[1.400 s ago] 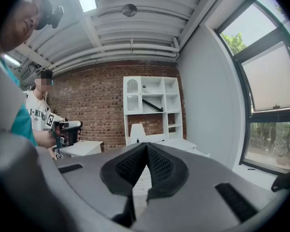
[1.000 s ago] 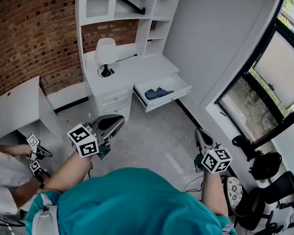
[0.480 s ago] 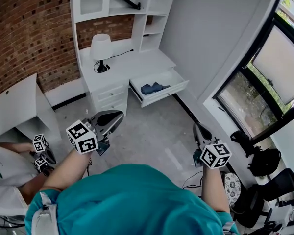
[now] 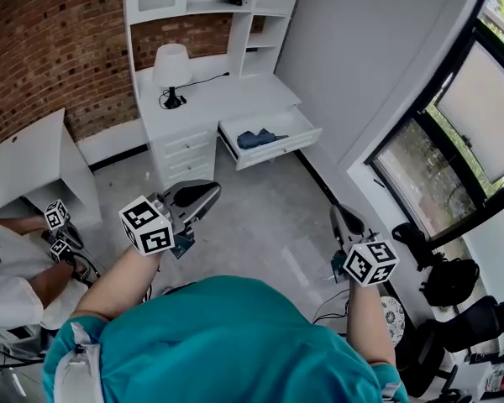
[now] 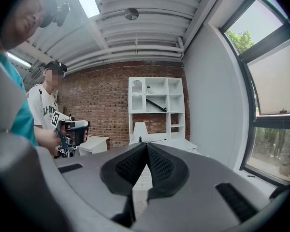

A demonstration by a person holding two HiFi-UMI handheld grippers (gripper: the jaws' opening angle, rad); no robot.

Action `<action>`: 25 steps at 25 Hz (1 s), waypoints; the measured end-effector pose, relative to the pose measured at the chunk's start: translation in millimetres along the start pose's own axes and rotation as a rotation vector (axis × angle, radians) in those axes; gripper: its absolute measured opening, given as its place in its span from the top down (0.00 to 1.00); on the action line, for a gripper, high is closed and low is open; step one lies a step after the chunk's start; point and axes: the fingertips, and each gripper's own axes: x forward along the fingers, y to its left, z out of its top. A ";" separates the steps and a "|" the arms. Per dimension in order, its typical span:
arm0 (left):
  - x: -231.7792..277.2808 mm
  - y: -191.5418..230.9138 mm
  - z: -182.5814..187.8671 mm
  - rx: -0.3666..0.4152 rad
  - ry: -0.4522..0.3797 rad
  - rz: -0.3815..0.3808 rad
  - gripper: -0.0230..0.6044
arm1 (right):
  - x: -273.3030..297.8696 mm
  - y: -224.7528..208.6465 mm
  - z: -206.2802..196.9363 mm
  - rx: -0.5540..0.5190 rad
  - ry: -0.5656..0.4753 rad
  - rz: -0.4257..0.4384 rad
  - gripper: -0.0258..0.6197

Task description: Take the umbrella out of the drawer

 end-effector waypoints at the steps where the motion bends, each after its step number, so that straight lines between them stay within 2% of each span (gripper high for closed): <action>1: 2.6 -4.0 -4.0 -0.004 0.003 0.002 0.95 | -2.2 -2.0 -1.8 -0.003 0.001 0.007 0.93; 6: 6.5 -10.3 -17.9 -0.011 0.025 0.011 0.95 | -2.7 -9.3 -9.4 -0.002 0.001 0.026 0.93; 12: 9.4 15.2 -18.6 -0.021 0.020 0.015 0.95 | 22.5 -12.6 -14.2 0.007 0.014 0.029 0.93; 18: 22.9 82.0 -13.9 -0.046 0.005 -0.024 0.95 | 74.6 -13.0 -7.2 -0.016 0.028 -0.005 0.93; 25: 51.5 169.7 9.1 -0.051 -0.005 -0.098 0.95 | 153.3 -18.6 9.2 -0.024 0.033 -0.048 0.93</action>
